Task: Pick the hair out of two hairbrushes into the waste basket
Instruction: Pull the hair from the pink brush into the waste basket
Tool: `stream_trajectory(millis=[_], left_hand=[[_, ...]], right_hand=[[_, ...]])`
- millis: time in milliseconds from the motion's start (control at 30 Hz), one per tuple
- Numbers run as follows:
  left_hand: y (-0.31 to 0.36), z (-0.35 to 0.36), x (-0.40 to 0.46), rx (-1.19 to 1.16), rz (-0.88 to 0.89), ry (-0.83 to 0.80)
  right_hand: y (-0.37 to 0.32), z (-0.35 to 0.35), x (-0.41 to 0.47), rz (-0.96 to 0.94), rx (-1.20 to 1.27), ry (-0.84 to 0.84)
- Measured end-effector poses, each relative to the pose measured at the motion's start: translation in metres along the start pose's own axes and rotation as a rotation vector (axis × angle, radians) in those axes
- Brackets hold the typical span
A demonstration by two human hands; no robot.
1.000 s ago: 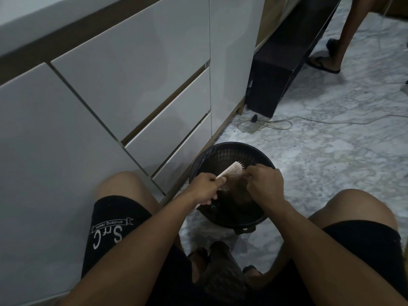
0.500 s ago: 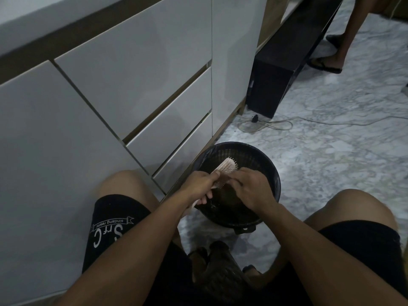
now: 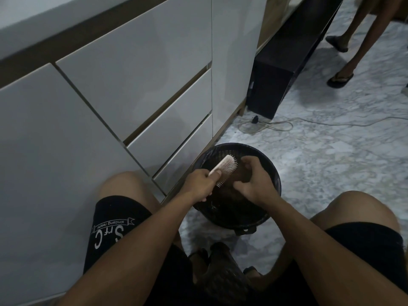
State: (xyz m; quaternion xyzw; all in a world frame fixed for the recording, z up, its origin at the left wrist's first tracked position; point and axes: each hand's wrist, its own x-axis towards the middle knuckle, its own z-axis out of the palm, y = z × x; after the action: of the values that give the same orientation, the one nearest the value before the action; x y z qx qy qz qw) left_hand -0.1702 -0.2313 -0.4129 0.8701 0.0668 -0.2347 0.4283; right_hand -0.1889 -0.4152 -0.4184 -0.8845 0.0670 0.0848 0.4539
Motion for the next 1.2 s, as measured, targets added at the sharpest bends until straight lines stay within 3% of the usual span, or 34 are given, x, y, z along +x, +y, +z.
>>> stream_trajectory(millis=[100,267,400,633,700,833,900,1133,1200], left_hand=[[0.003,0.004,0.0,0.023,0.013,0.003],[0.002,0.006,0.0,-0.081,-0.027,-0.05],[0.0,0.006,0.001,-0.138,-0.028,0.004],[0.001,0.004,0.003,-0.04,0.014,0.111],[0.003,0.004,0.005,-0.007,0.037,0.163],[0.011,-0.001,0.002,0.084,0.107,0.208],[0.014,-0.002,0.001,0.121,0.16,0.21],[0.014,0.002,-0.001,0.213,0.281,0.219],[0.012,0.001,0.0,0.208,0.287,0.216]], right_hand=[[0.002,0.011,-0.001,-0.123,-0.041,-0.005],[0.002,0.015,-0.003,-0.434,-0.29,0.171],[-0.004,0.008,-0.003,-0.357,-0.38,0.117],[-0.004,-0.007,-0.002,-0.117,-0.479,0.102],[-0.003,-0.007,-0.002,-0.055,-0.408,0.091],[-0.006,-0.005,0.004,0.089,0.141,-0.063],[-0.008,-0.004,0.006,0.097,0.274,-0.087],[-0.011,-0.001,0.009,0.229,0.371,-0.109],[-0.011,-0.001,0.008,0.184,0.31,-0.092]])
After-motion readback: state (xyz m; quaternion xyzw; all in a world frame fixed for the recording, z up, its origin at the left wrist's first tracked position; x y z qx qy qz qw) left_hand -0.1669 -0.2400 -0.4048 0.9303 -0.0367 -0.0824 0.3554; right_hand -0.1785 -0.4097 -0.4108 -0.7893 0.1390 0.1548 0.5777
